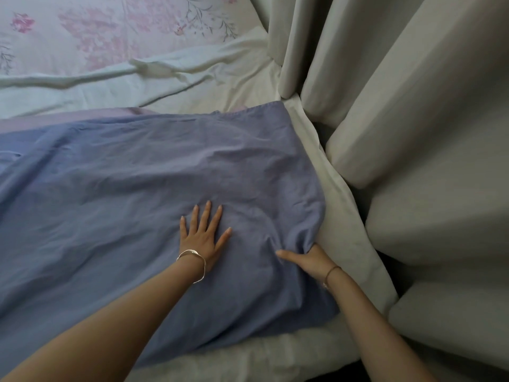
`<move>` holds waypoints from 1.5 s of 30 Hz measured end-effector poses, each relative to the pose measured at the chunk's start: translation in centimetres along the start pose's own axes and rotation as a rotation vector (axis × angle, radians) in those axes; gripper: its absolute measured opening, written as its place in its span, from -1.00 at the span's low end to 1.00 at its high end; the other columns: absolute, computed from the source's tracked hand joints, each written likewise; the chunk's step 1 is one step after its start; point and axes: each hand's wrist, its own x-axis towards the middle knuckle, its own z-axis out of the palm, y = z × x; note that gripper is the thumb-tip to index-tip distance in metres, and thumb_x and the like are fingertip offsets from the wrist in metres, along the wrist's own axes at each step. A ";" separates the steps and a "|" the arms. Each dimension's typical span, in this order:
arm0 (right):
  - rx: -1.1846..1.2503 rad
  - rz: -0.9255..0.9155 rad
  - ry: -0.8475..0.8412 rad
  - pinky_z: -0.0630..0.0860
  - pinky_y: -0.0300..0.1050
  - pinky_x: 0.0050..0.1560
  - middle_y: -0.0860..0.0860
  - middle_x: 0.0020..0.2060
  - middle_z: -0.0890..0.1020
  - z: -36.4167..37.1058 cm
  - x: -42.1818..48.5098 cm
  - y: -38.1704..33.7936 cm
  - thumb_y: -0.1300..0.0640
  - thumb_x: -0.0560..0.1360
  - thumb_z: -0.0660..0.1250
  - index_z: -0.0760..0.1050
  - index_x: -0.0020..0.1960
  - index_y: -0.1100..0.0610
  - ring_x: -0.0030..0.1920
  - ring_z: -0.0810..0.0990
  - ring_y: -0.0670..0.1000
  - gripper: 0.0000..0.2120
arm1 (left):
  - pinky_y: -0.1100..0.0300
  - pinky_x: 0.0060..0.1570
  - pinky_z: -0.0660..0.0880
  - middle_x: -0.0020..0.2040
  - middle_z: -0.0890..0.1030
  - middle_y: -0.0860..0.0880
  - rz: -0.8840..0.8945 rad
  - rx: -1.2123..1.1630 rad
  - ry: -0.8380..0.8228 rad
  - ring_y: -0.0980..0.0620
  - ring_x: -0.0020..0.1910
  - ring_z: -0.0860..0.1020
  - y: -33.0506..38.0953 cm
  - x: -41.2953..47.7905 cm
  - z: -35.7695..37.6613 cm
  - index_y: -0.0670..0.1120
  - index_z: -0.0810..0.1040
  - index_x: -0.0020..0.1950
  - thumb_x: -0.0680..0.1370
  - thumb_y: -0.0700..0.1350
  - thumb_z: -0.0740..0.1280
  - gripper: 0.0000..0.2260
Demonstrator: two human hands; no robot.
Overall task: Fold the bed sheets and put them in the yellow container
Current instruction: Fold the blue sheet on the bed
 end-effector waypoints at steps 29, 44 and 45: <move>-0.631 -0.715 0.420 0.07 0.04 0.47 0.04 0.50 0.20 11.7 2.5 -5.9 -0.22 0.51 0.09 0.22 0.48 0.07 0.49 0.15 0.06 -0.38 | -0.06 0.39 -0.03 0.51 0.19 -0.08 -0.222 -0.068 0.300 -0.18 0.46 0.21 -14.8 -0.9 -6.5 0.06 0.03 0.52 0.52 0.33 -0.29 -0.36; -0.781 -0.848 0.075 0.14 -0.01 0.45 0.03 0.43 0.33 36.3 17.0 -22.8 -0.18 0.56 0.10 0.29 0.44 0.07 0.44 0.26 0.06 -0.47 | 0.01 0.40 0.12 0.43 0.36 -0.07 -0.237 -0.011 0.368 -0.11 0.46 0.23 -43.0 6.8 -17.3 -0.04 0.30 0.45 0.56 0.15 -0.14 -0.44; -0.776 -0.842 0.100 0.20 0.01 0.41 0.06 0.38 0.40 36.3 18.5 -23.2 -0.17 0.56 0.10 0.33 0.41 0.10 0.39 0.34 0.10 -0.47 | -0.01 0.35 0.20 0.34 0.47 -0.10 -0.208 -0.011 0.396 -0.14 0.39 0.34 -43.6 7.6 -17.5 -0.07 0.41 0.38 0.58 0.14 -0.09 -0.47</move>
